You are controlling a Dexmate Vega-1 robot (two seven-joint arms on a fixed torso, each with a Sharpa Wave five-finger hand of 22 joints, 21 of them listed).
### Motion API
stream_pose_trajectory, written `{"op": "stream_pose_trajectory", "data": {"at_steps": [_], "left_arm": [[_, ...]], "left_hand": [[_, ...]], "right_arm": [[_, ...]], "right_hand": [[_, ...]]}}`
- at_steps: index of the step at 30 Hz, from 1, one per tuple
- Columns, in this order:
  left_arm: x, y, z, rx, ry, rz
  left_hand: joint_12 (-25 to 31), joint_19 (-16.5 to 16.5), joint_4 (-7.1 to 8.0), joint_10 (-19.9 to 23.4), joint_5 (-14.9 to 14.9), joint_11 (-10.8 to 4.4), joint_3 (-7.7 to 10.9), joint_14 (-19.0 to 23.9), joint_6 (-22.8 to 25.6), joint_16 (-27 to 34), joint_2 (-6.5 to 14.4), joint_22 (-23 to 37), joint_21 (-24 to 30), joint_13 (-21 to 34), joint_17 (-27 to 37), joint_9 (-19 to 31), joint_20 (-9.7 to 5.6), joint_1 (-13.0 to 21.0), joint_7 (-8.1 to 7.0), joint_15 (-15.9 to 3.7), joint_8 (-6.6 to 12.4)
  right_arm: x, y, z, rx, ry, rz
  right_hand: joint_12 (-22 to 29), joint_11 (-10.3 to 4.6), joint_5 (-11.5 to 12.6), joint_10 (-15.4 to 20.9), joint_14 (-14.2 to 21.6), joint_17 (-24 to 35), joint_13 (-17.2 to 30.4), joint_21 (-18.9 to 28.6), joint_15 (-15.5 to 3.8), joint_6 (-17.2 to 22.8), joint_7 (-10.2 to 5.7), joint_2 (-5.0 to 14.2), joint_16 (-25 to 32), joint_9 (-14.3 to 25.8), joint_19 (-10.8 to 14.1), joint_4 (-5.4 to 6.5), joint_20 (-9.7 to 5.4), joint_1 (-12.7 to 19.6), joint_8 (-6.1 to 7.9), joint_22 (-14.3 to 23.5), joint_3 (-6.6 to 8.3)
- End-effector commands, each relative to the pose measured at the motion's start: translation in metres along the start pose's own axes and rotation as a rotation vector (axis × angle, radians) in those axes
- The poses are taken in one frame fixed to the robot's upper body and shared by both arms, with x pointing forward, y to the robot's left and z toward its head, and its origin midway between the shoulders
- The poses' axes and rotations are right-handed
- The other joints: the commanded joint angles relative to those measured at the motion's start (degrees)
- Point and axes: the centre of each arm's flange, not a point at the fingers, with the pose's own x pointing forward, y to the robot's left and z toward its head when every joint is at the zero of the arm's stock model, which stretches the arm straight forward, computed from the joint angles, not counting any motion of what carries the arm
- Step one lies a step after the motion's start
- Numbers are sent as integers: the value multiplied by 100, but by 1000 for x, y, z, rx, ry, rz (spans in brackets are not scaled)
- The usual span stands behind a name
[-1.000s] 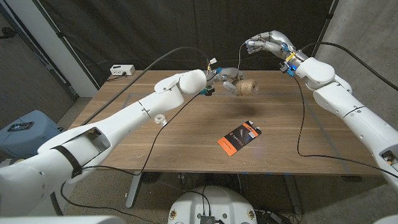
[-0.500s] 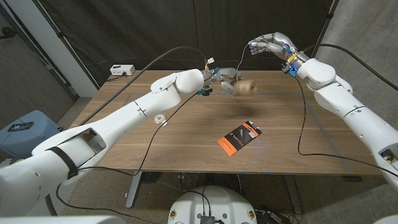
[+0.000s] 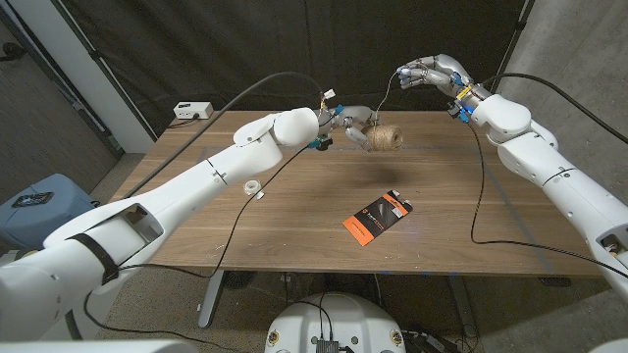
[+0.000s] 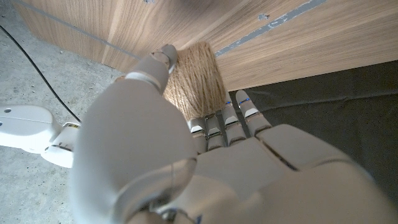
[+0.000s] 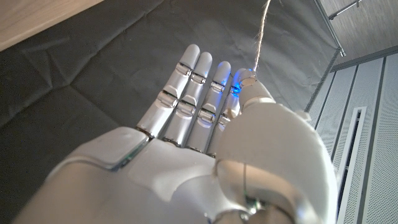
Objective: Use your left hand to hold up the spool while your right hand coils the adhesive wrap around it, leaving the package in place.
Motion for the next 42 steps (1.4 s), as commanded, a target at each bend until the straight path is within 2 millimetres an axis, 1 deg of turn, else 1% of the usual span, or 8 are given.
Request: {"op": "stream_pose_trajectory", "data": {"at_steps": [1, 15, 16, 30, 42], "left_arm": [[-5, 4, 4, -15, -2, 5], [-14, 10, 11, 1, 0, 8], [-15, 10, 11, 3, 0, 5], [-31, 13, 12, 14, 25, -8], [-37, 17, 10, 6, 37, -2]], "left_hand": [[31, 22, 20, 31, 34, -11, 71, 1, 391, 34, 427, 18, 48, 85, 29, 548, -18, -298, 46, -13, 43], [28, 21, 25, 42, 44, -11, 78, 12, 400, 31, 426, 18, 54, 81, 20, 551, -16, -314, 45, -10, 43], [28, 18, 20, 42, 45, -13, 80, 13, 396, 31, 423, 18, 54, 82, 20, 552, -20, -310, 42, -11, 41], [27, 11, 18, 47, 48, -15, 77, 14, 403, 43, 422, 18, 58, 85, 26, 554, -18, -318, 43, -17, 39], [23, 12, 36, 44, 49, -20, 73, 14, 402, 47, 433, 18, 64, 86, 30, 556, -25, -347, 36, -16, 36]], "right_arm": [[-10, -2, -18, 30, 29, -16], [-24, -8, -34, 61, 56, -39], [-25, -9, -35, 62, 58, -40], [-37, -23, -48, 57, 87, -79], [-42, -20, -61, 75, 115, -85]], "right_hand": [[-34, -16, 12, 48, 59, 16, 15, 34, -661, 57, 3, 44, 0, 28, -41, -19, -349, -5, 36, 30, 3], [-44, -17, 13, 49, 62, 27, 23, 45, -660, 49, 9, 46, -14, 31, -55, -18, -351, -4, 20, 30, 4], [-44, -17, 13, 51, 60, 27, 24, 48, -659, 56, -12, 46, -16, 31, -51, -17, -351, -5, 22, 30, 4], [-54, -16, 12, 49, 65, 39, 31, 59, -658, 64, 7, 44, -25, 34, -59, -16, -353, -6, 14, 30, 2], [-62, -17, 12, 44, 51, 41, 41, 66, -655, 49, 11, 46, -47, 36, -74, -12, -352, -9, -1, 30, 4]]}}
